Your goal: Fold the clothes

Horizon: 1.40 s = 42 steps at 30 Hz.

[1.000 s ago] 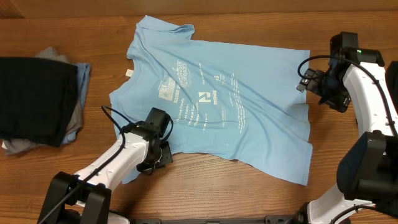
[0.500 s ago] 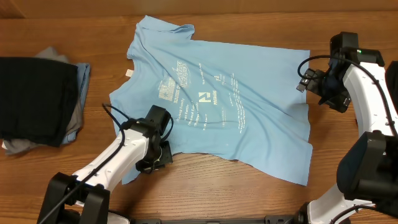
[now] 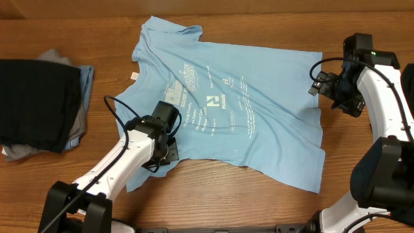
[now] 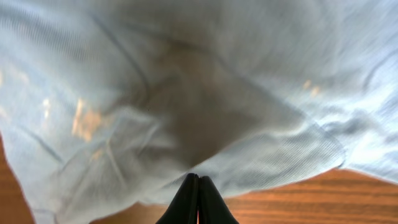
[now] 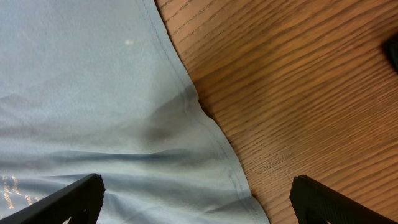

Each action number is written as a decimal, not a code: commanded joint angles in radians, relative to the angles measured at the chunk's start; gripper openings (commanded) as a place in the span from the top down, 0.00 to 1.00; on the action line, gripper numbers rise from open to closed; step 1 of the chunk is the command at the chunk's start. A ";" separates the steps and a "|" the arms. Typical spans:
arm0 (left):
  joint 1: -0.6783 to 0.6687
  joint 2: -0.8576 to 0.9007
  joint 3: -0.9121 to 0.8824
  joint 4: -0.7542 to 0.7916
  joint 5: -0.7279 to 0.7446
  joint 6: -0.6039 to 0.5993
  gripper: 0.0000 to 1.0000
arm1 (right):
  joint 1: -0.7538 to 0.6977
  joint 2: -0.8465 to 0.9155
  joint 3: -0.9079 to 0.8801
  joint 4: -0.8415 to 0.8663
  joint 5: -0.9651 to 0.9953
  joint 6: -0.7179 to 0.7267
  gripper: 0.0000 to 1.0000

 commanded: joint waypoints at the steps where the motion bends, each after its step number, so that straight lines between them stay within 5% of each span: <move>1: 0.001 -0.003 -0.045 0.040 0.005 0.008 0.96 | -0.002 -0.008 0.017 0.002 0.010 0.000 0.00; 19: -0.003 -0.002 -0.169 0.094 0.090 -0.037 0.96 | -0.002 -0.008 0.017 0.002 0.010 0.000 0.00; 27: -0.003 -0.002 -0.175 0.060 0.322 -0.037 0.96 | -0.002 -0.008 0.017 0.002 0.010 0.000 0.00; 42: -0.016 -0.002 -0.174 -0.095 0.343 -0.036 0.96 | -0.002 -0.008 0.017 0.002 0.010 0.000 0.00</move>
